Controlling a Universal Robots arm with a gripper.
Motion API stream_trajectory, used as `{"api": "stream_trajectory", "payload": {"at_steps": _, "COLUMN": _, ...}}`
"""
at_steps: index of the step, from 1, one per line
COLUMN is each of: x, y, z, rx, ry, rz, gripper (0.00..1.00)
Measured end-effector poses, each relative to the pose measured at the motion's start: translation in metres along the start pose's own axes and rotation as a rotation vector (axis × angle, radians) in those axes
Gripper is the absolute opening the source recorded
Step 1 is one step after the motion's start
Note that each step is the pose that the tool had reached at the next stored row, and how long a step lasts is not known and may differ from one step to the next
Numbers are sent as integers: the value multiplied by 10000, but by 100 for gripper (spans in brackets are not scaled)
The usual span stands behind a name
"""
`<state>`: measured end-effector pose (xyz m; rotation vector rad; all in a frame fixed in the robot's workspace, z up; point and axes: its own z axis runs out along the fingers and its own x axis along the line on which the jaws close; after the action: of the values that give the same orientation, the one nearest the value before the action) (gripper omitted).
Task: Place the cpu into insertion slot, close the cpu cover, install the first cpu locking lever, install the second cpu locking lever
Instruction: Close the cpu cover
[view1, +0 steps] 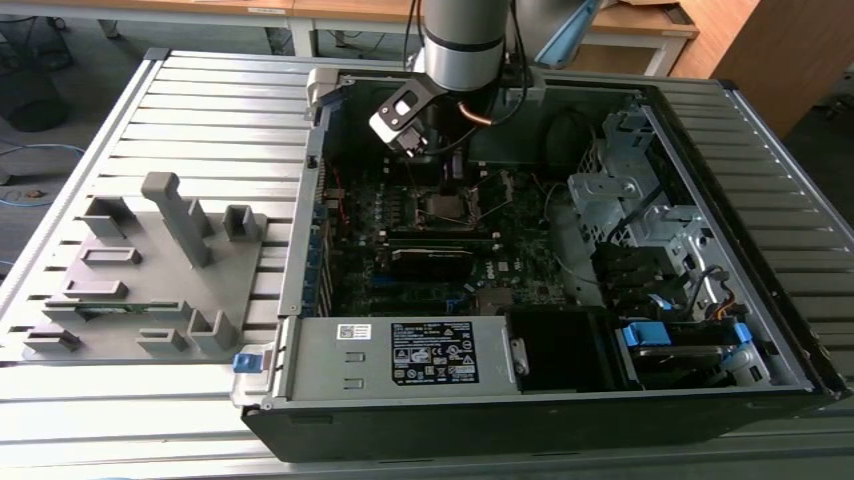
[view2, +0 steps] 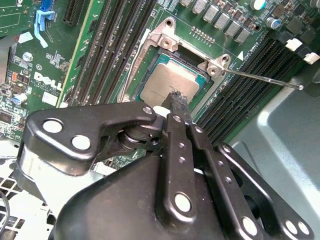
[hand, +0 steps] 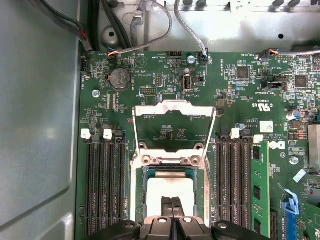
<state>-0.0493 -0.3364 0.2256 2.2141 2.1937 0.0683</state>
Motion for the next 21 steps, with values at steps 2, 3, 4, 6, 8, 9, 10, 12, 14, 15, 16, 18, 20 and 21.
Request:
{"api": "stream_trajectory", "payload": {"at_steps": 2, "x": 0, "y": 1, "z": -19, "rx": 0, "ry": 0, "rz": 0, "gripper": 11}}
{"api": "stream_trajectory", "payload": {"at_steps": 3, "x": 0, "y": 1, "z": -28, "rx": 0, "ry": 0, "rz": 0, "gripper": 11}}
{"api": "stream_trajectory", "payload": {"at_steps": 4, "x": 0, "y": 2, "z": -36, "rx": 0, "ry": 0, "rz": -1, "gripper": 11}}
{"api": "stream_trajectory", "payload": {"at_steps": 6, "x": 1, "y": 2, "z": -39, "rx": -1, "ry": 2, "rz": -1, "gripper": 11}}
{"api": "stream_trajectory", "payload": {"at_steps": 8, "x": 1, "y": 2, "z": -41, "rx": 0, "ry": 1, "rz": -1, "gripper": 11}}
{"api": "stream_trajectory", "payload": {"at_steps": 9, "x": 1, "y": 2, "z": -42, "rx": 0, "ry": 1, "rz": -1, "gripper": 11}}
{"api": "stream_trajectory", "payload": {"at_steps": 10, "x": 1, "y": 2, "z": -42, "rx": 0, "ry": 0, "rz": -1, "gripper": 11}}
{"api": "stream_trajectory", "payload": {"at_steps": 12, "x": 0, "y": 2, "z": -46, "rx": 2, "ry": -3, "rz": -1, "gripper": 11}}
{"api": "stream_trajectory", "payload": {"at_steps": 14, "x": 0, "y": 2, "z": -53, "rx": 2, "ry": -2, "rz": -1, "gripper": 11}}
{"api": "stream_trajectory", "payload": {"at_steps": 15, "x": 1, "y": 3, "z": -54, "rx": -1, "ry": 1, "rz": 0, "gripper": 11}}
{"api": "stream_trajectory", "payload": {"at_steps": 16, "x": 1, "y": 3, "z": -54, "rx": -1, "ry": 2, "rz": -1, "gripper": 11}}
{"api": "stream_trajectory", "payload": {"at_steps": 18, "x": 1, "y": 3, "z": -55, "rx": 0, "ry": 1, "rz": -1, "gripper": 11}}
{"api": "stream_trajectory", "payload": {"at_steps": 20, "x": 1, "y": 3, "z": -57, "rx": 0, "ry": 0, "rz": 0, "gripper": 11}}
{"api": "stream_trajectory", "payload": {"at_steps": 21, "x": 0, "y": 3, "z": -61, "rx": 3, "ry": -4, "rz": 0, "gripper": 11}}
